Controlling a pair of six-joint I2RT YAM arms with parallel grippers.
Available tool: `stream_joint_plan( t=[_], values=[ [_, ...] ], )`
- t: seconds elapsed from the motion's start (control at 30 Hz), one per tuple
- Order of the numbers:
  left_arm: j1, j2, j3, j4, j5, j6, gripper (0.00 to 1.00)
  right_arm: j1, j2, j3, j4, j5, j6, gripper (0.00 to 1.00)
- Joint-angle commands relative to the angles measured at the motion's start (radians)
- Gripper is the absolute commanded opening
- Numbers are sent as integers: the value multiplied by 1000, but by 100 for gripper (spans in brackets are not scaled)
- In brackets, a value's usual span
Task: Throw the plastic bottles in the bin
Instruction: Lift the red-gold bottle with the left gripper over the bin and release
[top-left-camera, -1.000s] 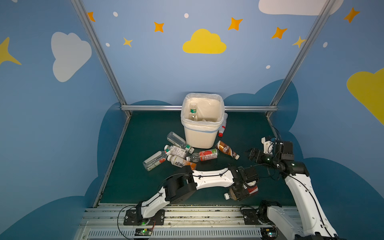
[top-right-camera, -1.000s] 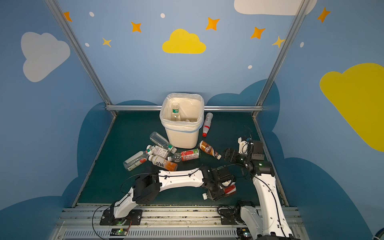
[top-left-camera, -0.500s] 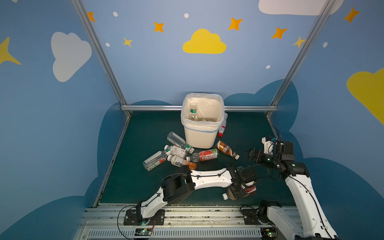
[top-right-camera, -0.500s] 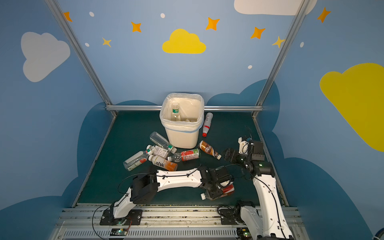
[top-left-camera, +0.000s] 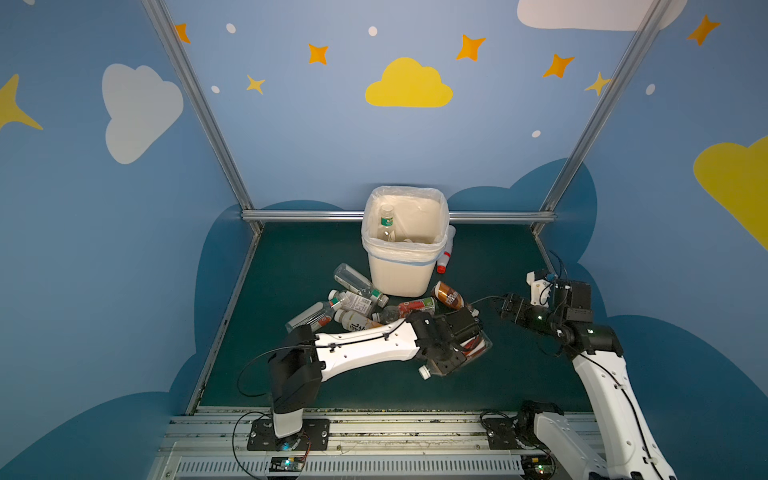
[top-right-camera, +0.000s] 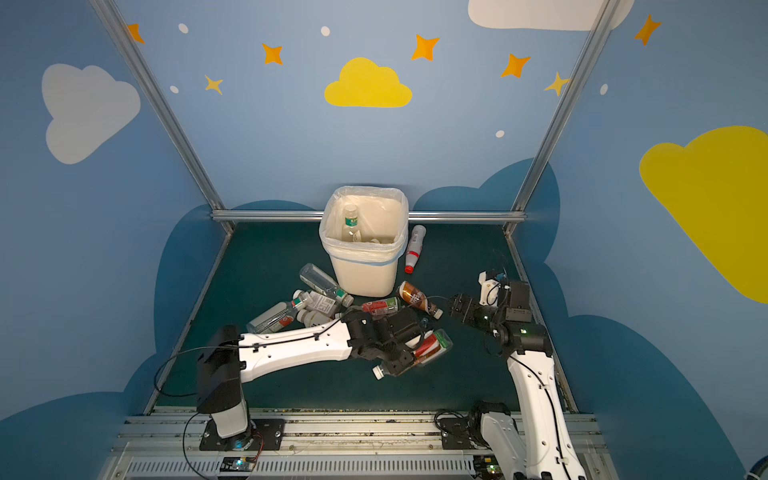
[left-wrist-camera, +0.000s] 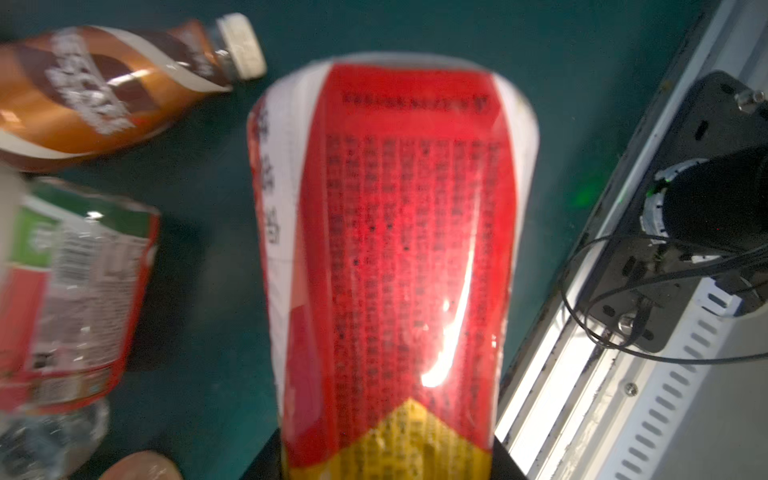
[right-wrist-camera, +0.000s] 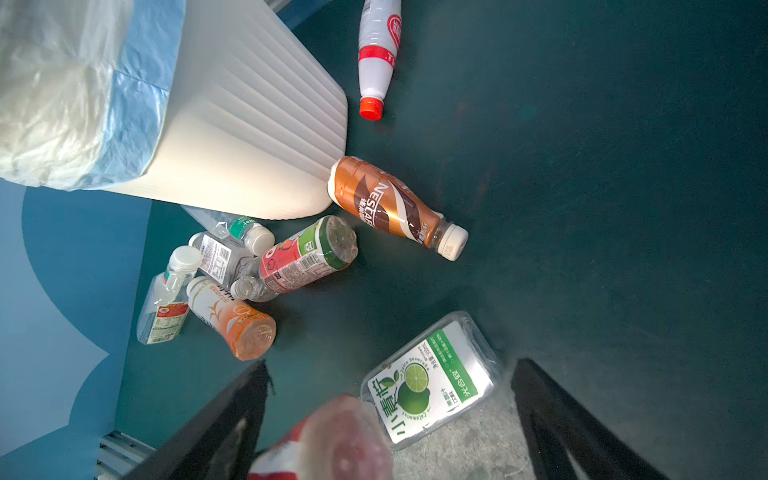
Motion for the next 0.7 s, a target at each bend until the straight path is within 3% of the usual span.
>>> stream_joint_plan(
  t=[0.0,0.17,0.37,0.4,0.43,0.47,0.6,0.67],
  values=[
    [53,-101,41,-1,-149,59,55,-5,-8,41,7,-22,11,93],
    [193,-154,234,54,-163,212,56,-3,8,61,27,-55,21,93],
    [342,-15,625,37,-97,300,58,1,36,76,51,-94,37,93],
    [378,29,707,21,-85,291,68,1,38,78,51,-95,33,93],
    [408,87,789,0,-84,282,89,1,38,80,47,-94,30,93],
    [428,144,871,-26,-89,275,100,1,35,80,44,-92,28,93],
    [460,431,1425,-303,-110,253,100,1,24,83,26,-78,12,93],
    [457,494,1615,-400,-119,241,100,0,21,86,17,-68,3,93]
  ],
)
